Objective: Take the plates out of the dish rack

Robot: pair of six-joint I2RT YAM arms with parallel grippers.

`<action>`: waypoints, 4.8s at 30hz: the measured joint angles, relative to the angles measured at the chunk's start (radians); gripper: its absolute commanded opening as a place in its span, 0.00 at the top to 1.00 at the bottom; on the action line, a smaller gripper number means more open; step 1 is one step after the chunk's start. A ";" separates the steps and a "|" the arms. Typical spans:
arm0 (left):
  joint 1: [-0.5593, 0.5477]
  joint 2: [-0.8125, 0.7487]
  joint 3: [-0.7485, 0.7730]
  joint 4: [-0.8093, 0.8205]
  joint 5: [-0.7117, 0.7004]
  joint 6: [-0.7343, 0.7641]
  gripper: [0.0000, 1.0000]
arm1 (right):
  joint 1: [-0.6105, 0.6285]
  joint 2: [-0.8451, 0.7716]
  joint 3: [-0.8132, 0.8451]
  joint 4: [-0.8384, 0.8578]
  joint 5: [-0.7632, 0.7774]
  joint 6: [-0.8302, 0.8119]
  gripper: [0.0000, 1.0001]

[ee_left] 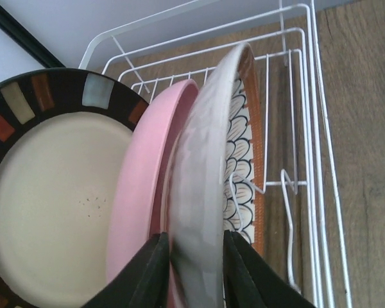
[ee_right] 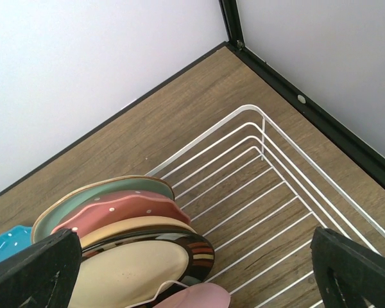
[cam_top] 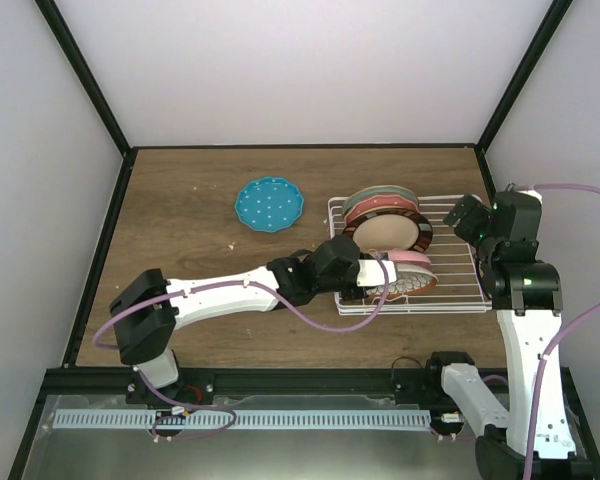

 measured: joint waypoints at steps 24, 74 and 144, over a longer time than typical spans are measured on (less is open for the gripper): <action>-0.086 0.019 0.015 0.052 -0.292 0.083 0.96 | 0.000 -0.048 -0.047 -0.024 0.016 0.019 0.00; -0.180 -0.105 0.002 0.187 -0.458 0.368 0.96 | 0.000 -0.100 -0.106 -0.047 -0.042 0.088 0.00; 1.431 0.246 0.138 -0.338 0.228 -1.050 0.79 | 0.000 0.171 -0.037 0.130 0.056 0.016 0.00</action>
